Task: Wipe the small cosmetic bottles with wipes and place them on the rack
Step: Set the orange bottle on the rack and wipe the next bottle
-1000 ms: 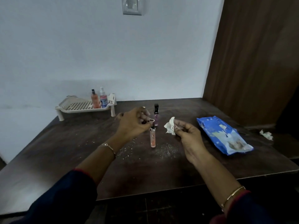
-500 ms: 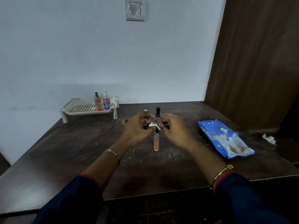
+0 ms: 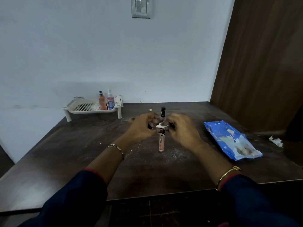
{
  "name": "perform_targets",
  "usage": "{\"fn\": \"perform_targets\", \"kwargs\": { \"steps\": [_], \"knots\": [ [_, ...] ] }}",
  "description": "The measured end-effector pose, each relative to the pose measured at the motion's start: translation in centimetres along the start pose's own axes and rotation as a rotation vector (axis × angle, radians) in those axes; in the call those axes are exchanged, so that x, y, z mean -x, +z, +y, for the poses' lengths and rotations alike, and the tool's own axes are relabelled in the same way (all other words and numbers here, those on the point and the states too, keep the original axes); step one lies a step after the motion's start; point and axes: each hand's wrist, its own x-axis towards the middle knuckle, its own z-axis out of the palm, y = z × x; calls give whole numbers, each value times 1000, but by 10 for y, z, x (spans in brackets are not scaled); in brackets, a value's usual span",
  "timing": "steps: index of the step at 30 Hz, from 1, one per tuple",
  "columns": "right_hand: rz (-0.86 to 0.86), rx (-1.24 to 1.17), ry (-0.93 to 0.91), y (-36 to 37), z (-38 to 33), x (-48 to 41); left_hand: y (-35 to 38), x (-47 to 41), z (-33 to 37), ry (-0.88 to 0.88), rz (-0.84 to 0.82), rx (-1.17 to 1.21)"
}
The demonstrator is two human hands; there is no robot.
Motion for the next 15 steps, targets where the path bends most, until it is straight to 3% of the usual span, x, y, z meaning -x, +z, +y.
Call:
{"fn": "perform_targets", "kwargs": {
  "steps": [3,7,15],
  "knots": [
    [-27,-23,14,-2,3,-5,-1,-3,2,16,-4,-22],
    [5,-251,159,2,7,-3,-1,-5,2,13,1,-14],
    [294,-495,406,29,-1,20,0,-4,2,32,29,-132]
  ]
}}
